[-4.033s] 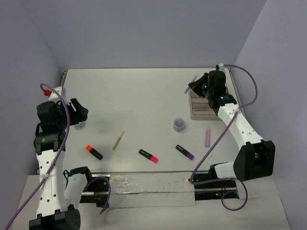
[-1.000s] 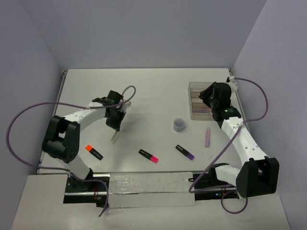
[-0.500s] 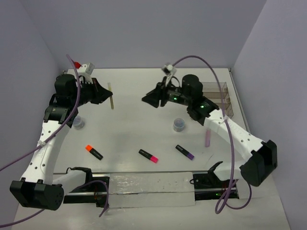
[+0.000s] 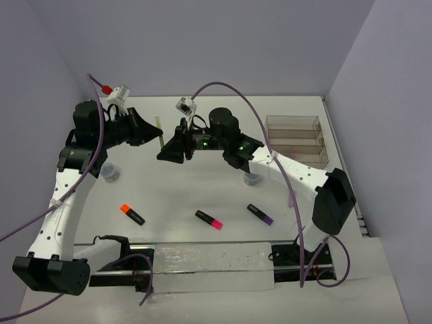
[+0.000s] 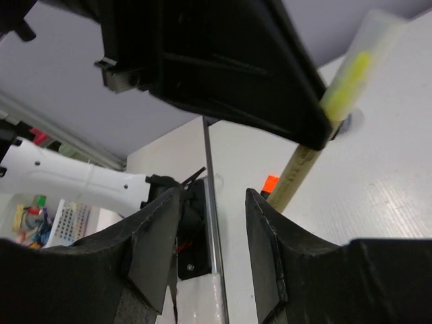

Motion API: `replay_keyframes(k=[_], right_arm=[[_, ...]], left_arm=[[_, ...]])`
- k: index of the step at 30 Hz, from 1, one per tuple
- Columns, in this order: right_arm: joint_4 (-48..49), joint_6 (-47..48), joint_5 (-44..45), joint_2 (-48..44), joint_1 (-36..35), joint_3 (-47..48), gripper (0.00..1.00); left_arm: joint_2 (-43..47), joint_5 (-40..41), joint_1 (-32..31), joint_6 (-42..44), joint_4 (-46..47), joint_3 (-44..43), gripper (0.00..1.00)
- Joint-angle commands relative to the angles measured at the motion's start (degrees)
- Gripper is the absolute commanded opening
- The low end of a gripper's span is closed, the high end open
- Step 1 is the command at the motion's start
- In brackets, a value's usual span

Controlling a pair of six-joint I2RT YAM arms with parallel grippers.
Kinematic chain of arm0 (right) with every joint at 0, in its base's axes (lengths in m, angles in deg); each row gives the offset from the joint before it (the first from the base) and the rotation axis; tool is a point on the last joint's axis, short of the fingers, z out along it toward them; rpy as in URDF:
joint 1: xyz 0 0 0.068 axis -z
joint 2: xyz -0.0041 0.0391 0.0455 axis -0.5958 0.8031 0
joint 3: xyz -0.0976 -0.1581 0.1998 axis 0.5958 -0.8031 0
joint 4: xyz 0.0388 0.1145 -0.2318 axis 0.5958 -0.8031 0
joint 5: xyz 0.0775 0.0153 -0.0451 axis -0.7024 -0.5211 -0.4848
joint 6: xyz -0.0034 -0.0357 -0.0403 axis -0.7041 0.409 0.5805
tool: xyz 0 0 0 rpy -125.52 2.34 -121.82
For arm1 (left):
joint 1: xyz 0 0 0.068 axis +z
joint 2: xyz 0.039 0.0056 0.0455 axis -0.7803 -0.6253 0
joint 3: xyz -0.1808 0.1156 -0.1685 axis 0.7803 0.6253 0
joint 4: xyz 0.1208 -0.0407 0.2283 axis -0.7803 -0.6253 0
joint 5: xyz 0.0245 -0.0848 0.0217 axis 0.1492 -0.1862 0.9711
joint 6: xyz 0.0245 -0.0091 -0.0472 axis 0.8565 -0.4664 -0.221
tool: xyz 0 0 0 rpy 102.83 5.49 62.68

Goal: Sort the stationery into containers
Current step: Pick up the pen from the center of the board, then place the pen in the storage box.

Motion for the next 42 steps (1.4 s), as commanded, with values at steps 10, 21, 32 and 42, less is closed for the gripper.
replay_keyframes(k=[10, 21, 32, 42], right_arm=[[-7.01, 3.33, 14.64, -2.62, -0.87, 4.82, 0.50], [-6.51, -0.14, 14.18, 2.67, -0.96, 8.46, 0.45], [-1.79, -3.99, 11.90, 4.26, -0.79, 8.79, 0.00], [5.17, -22.44, 10.04, -1.80, 12.81, -3.98, 0.00]], left_arm=[[0.21, 0.91, 0.21, 0.94, 0.99, -1.61, 0.00], [1.04, -0.90, 0.21, -0.40, 1.18, -0.96, 0.00], [0.42, -2.65, 0.29, -1.97, 1.97, -2.18, 0.00], [-0.80, 2.98, 0.29, 2.32, -0.92, -5.07, 0.99]])
